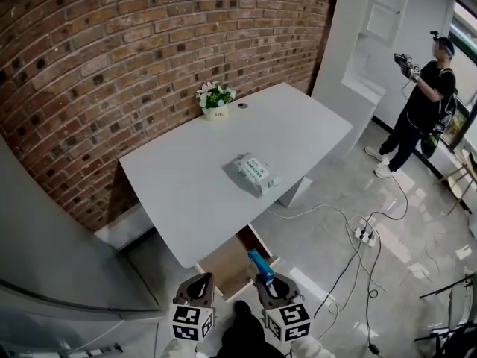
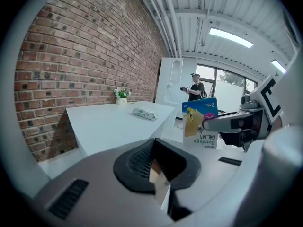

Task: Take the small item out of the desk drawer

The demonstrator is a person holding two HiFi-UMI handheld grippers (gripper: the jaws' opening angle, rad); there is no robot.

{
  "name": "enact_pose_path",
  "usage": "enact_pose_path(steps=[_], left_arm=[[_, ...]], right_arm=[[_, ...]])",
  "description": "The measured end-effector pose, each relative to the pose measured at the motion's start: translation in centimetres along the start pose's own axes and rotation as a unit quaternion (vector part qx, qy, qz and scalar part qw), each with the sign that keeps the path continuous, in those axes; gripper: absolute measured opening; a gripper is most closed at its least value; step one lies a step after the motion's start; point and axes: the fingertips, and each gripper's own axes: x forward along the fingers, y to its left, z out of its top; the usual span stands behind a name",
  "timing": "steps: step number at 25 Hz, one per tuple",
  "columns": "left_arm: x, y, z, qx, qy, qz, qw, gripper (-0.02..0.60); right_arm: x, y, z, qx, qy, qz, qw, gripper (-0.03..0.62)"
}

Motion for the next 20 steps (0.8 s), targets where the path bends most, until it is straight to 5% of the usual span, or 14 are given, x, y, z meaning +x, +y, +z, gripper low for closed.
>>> enact_pose_path(steps=[20], left_arm=[[-3.7, -0.9, 0.3, 0.010, -0.019, 0.000, 0.9998, 0.017]], right_arm=[[-4.4, 1.0, 0.7, -0.001, -0.046, -0.028, 0.999, 0.092]])
